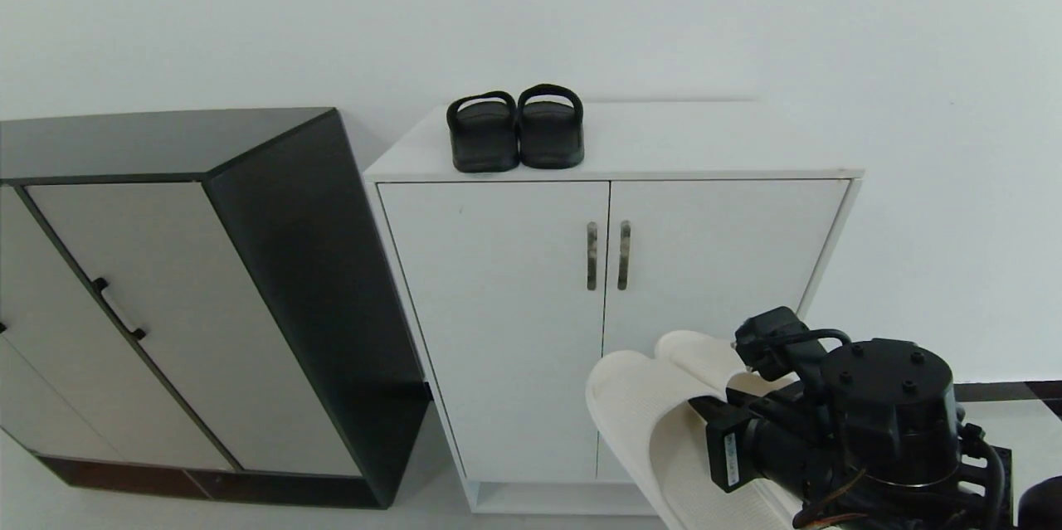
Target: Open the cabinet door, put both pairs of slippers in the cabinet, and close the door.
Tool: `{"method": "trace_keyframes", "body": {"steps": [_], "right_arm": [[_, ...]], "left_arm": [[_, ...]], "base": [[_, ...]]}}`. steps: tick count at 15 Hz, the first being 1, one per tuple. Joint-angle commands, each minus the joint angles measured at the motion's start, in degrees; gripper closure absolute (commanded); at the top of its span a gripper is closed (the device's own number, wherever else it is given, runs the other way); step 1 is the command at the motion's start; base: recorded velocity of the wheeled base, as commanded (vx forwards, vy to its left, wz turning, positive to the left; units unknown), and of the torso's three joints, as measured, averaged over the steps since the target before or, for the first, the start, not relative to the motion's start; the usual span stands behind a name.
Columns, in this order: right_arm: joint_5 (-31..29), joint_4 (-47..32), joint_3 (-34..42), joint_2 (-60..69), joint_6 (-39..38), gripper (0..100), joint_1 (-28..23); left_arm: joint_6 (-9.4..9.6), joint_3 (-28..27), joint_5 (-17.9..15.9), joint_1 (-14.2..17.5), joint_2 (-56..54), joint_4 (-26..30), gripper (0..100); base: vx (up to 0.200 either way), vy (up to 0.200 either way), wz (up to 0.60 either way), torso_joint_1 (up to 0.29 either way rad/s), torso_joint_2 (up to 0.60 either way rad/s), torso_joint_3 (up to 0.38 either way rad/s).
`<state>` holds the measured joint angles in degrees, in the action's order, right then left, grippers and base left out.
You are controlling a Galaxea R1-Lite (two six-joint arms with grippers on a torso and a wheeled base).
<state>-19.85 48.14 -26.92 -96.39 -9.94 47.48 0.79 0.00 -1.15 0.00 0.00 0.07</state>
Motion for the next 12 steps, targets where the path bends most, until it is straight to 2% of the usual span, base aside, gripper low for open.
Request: {"method": "trace_keyframes", "body": {"steps": [1,8,12], "right_arm": [[-0.02,0.02,0.02,-0.11,0.00,100,0.07],[-0.02,0.11,0.29,-0.82,0.00,100,0.15],[-0.02,0.81,0.73,-0.90,0.00,100,0.33]], "left_arm": [[0.09,0.00,0.00,-0.09,0.00,0.01,0],[0.09,0.00,-0.08,0.00,0.00,0.10,0],[0.09,-1.32,-0.26,-0.53,6.77,-0.78,0]], "base": [[0.000,0.000,0.00,-0.149,0.49,0.330],[0.000,0.000,0.00,-0.113,0.46,0.343],[0.000,0.000,0.00,-0.049,0.44,0.382]]}}
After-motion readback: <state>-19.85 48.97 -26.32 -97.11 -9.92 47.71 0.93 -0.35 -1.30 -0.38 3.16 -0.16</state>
